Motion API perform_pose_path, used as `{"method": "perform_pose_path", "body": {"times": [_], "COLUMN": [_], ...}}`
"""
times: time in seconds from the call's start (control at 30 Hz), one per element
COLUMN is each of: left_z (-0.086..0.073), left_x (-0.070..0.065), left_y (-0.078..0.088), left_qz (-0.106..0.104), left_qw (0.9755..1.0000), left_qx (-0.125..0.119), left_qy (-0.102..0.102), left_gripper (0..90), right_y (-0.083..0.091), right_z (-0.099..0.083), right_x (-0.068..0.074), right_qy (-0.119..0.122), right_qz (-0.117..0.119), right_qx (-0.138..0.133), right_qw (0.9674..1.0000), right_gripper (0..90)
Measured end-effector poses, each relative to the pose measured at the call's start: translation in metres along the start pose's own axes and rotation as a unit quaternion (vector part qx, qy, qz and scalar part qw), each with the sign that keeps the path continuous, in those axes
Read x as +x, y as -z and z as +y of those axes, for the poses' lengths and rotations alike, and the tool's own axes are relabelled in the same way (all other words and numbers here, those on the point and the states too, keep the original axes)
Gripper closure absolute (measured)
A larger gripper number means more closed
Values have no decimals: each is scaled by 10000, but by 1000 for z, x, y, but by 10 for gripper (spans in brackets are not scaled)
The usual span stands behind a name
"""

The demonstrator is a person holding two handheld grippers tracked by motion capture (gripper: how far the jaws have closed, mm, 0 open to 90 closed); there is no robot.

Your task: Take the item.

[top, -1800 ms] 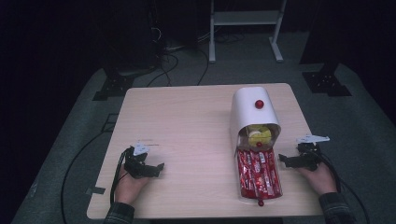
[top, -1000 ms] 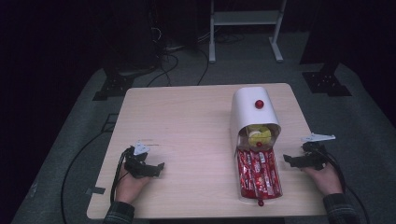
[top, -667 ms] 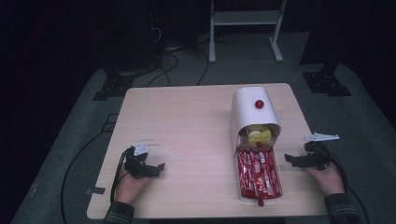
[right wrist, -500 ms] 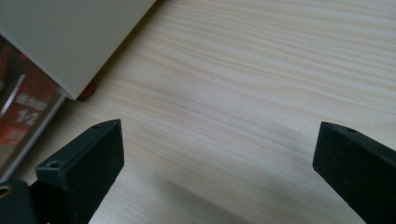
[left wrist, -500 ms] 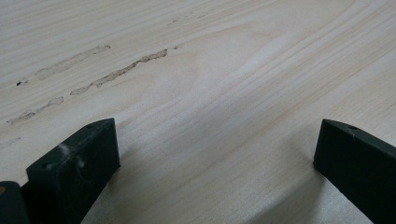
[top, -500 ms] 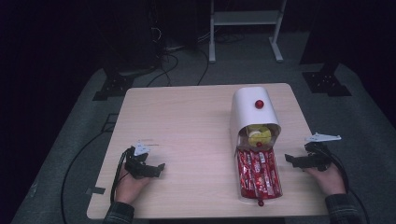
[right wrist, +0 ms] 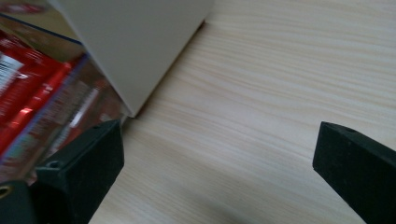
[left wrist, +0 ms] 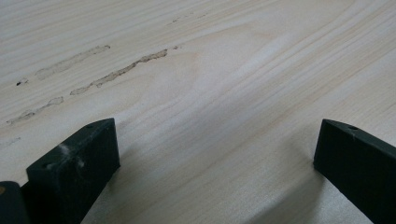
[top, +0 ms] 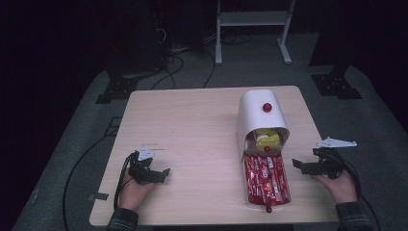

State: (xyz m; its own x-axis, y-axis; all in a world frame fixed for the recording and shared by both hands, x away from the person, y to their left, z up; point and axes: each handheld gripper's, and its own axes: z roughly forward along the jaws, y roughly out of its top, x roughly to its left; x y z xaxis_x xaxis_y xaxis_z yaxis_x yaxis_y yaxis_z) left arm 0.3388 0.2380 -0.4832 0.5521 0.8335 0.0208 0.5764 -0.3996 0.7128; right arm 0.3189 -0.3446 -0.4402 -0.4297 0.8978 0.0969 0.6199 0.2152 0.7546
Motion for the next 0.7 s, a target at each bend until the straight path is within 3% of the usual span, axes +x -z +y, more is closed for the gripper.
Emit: {"method": "perform_pose_path", "body": {"times": [0.37, 0.7], "left_z": [0, 0], "left_x": [0, 0], "left_y": [0, 0], "left_qz": [-14, -15], "left_qw": [10000, 10000], "left_qx": [-3, -4], "left_qy": [-4, -6], "left_gripper": [0, 0], "right_y": [9, 19], "right_z": [7, 6], "right_x": [13, 31], "right_qy": [-17, 206], "right_qz": [230, 508], "right_qx": [-181, -284], "right_qw": [9996, 9981], "right_gripper": [15, 16]}}
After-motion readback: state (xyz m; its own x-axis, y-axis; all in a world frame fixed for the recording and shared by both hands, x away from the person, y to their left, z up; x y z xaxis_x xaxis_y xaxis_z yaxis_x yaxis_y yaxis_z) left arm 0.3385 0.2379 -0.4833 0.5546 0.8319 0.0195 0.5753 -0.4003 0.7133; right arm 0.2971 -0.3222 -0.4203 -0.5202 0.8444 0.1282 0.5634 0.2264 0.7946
